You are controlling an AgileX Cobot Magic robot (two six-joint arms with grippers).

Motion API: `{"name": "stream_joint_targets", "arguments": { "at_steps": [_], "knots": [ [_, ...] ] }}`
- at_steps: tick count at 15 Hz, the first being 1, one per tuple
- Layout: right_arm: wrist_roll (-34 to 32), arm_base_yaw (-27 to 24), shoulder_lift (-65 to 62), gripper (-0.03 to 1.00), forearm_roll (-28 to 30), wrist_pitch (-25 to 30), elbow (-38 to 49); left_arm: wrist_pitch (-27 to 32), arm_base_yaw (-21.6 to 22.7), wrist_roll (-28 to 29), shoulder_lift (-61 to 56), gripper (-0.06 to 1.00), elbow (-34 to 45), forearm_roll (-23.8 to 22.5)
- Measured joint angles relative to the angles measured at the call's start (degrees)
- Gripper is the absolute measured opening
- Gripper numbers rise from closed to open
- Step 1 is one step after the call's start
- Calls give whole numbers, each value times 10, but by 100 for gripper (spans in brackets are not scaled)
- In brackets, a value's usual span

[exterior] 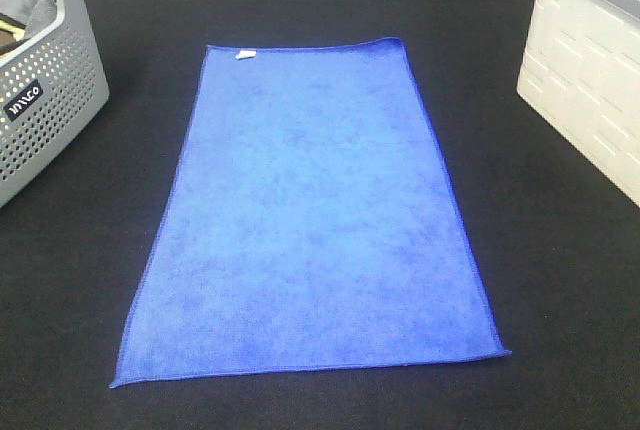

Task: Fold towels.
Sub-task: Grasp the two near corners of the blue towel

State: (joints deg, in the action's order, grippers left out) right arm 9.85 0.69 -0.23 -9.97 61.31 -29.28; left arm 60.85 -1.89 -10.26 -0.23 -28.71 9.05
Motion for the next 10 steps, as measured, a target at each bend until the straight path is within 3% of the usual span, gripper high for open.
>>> {"name": "stream_joint_targets", "arguments": {
  "at_steps": [10],
  "knots": [
    [0, 0, 0, 82, 0, 0, 0, 0, 0, 0, 0, 59, 0, 0]
  ]
}}
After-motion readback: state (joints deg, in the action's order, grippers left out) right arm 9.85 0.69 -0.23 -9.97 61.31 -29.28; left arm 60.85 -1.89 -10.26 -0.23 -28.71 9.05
